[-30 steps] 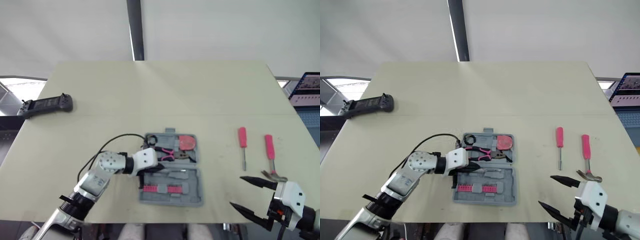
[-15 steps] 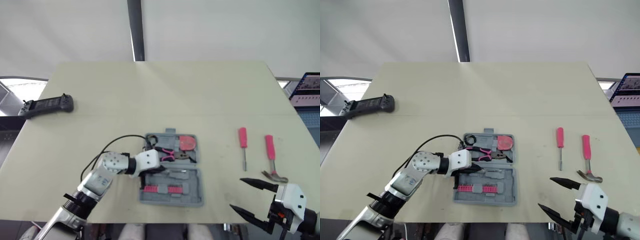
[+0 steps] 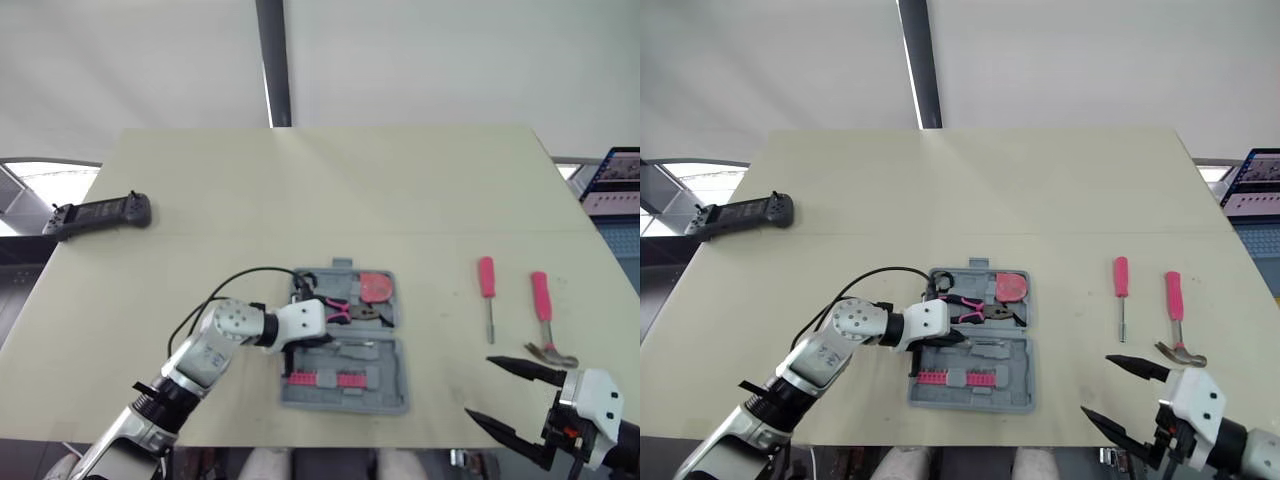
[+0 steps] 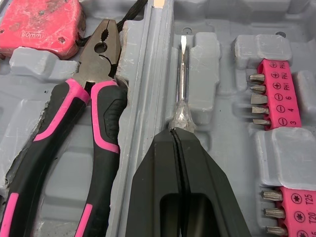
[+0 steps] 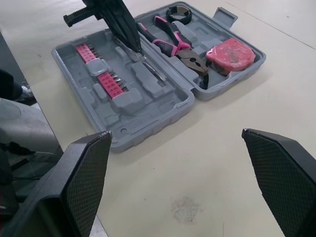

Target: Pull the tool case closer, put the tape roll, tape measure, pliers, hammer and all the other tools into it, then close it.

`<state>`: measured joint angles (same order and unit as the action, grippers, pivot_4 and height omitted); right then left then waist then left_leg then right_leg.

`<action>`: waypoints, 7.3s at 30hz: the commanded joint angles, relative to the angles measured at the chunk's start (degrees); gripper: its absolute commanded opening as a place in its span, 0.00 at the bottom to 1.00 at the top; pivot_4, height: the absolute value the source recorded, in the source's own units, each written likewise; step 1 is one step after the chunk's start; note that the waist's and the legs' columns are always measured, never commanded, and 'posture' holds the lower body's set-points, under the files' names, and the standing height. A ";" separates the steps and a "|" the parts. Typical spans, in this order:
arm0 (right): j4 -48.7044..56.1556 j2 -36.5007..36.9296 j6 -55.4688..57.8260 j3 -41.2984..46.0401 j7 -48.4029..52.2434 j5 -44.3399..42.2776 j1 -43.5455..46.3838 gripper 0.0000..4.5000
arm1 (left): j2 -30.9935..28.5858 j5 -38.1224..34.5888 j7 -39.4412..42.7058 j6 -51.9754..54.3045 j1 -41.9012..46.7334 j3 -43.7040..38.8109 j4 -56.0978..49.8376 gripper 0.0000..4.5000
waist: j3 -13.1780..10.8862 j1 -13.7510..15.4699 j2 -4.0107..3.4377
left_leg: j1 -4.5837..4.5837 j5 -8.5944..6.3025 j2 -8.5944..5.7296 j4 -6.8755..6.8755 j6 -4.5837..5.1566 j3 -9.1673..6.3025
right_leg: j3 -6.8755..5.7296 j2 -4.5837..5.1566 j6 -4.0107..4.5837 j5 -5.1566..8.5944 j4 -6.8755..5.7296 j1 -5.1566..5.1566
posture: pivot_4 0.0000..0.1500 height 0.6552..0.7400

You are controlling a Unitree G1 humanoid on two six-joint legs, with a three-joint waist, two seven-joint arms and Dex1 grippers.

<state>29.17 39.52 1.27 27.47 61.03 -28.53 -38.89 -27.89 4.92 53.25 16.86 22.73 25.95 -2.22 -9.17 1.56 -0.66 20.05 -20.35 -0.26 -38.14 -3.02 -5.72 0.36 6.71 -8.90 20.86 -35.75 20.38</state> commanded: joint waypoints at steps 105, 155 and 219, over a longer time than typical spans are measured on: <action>-4.00 -4.37 0.67 -7.97 -9.08 5.67 5.75 1.00 | -5.68 -35.90 11.83 -20.77 -54.79 -44.60 -25.83 0.99 | -0.49 -0.28 0.17 | -0.66 -0.24 0.12 0.76 0.09 0.07 | 0.07 0.00 0.19 0.04 1.67 -0.90 | 1.00 1.00; -27.88 9.00 62.41 1.50 -39.03 2.17 42.48 1.00 | -5.75 -38.77 5.23 -13.68 -42.83 -33.07 -31.29 0.99 | -0.55 -1.57 -0.03 | -0.63 -0.13 0.13 0.81 0.11 0.14 | 0.12 -0.03 0.11 -0.08 1.60 -0.75 | 1.00 1.00; -12.95 20.20 76.94 -8.91 -30.57 1.92 46.30 0.01 | -5.19 -41.42 5.40 -15.04 -47.68 -38.20 -27.09 1.00 | -0.70 -1.63 -0.51 | 0.21 0.05 0.13 0.77 0.07 0.17 | 0.11 -0.04 0.03 -0.11 1.29 0.26 | 1.00 1.00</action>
<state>11.91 57.97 76.86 19.28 27.82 -24.66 7.48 -32.78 -35.27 57.82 2.50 -24.29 -10.91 -29.42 -9.87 -0.07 -1.17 20.25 -20.30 -0.12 -37.37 -2.96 -5.56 0.45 6.65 -8.87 20.75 -34.52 20.64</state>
